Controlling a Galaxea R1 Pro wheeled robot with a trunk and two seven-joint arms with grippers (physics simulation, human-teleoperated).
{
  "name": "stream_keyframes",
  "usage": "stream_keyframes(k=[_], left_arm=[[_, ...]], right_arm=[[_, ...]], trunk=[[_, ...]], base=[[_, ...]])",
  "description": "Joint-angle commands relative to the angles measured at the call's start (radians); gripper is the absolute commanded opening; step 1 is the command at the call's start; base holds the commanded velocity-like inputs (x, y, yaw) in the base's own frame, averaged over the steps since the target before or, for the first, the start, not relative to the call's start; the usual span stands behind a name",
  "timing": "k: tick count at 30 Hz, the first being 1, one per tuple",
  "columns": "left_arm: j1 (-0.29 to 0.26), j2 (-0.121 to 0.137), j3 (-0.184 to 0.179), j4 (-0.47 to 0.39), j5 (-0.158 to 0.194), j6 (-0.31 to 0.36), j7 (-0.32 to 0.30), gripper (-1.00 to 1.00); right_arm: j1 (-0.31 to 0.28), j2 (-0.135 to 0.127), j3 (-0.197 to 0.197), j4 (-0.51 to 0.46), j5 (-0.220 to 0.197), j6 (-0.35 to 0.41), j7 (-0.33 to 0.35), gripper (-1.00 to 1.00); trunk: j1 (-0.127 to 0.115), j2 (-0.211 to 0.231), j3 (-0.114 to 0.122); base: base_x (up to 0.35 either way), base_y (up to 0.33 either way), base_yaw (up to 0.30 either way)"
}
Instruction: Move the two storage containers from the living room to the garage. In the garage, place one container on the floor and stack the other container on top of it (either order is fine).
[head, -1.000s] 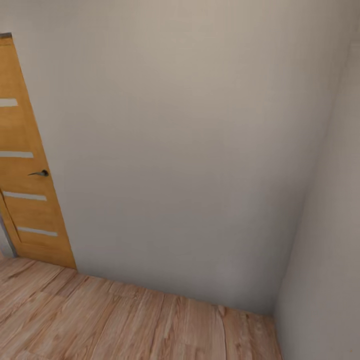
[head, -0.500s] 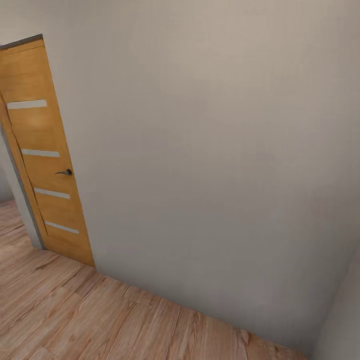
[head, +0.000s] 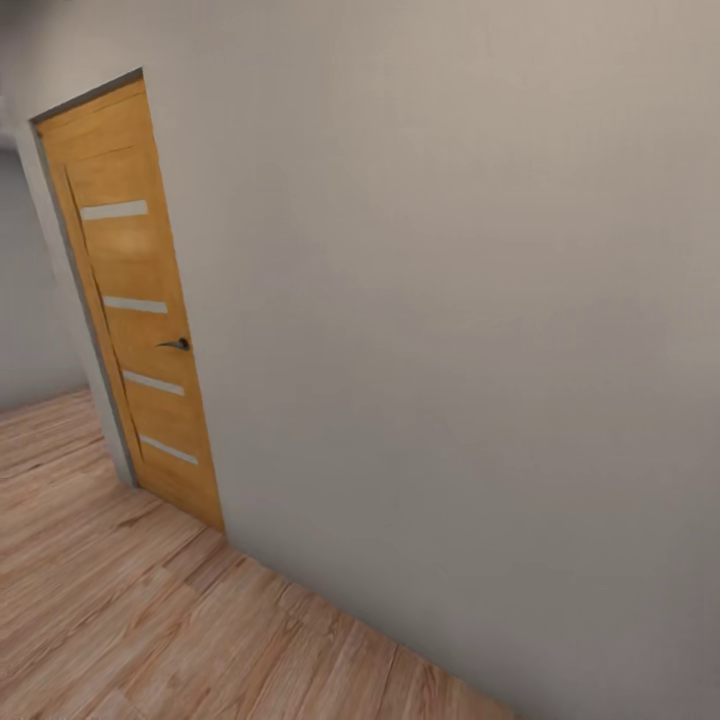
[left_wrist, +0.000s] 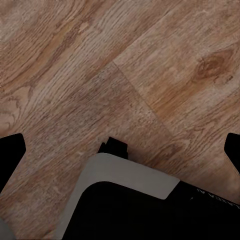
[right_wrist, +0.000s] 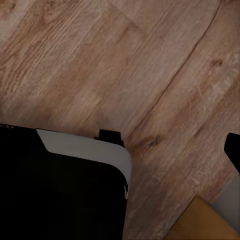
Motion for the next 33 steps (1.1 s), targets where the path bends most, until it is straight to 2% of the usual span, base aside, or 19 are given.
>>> stream_keyframes(k=[1, 8, 33], left_arm=[[-0.001, 0.000, 0.008, 0.001, 0.000, -0.003, 0.001, 1.00], [-0.001, 0.000, 0.008, 0.001, 0.002, -0.003, 0.001, 1.00], [-0.001, 0.000, 0.008, 0.002, 0.001, -0.004, 0.001, 1.00]], right_arm=[[-0.001, 0.000, 0.007, 0.003, -0.010, -0.006, -0.001, 1.00], [-0.001, 0.000, 0.002, 0.004, -0.021, -0.012, -0.001, 1.00], [-0.001, -0.002, 0.000, 0.004, -0.017, -0.014, -0.001, 1.00]], trunk=[[0.001, -0.001, -0.001], [0.001, -0.001, -0.001], [0.001, -0.001, -0.001]], base=[[0.234, 0.000, 0.270], [0.138, 0.000, 0.272], [0.003, 0.000, 0.284]])
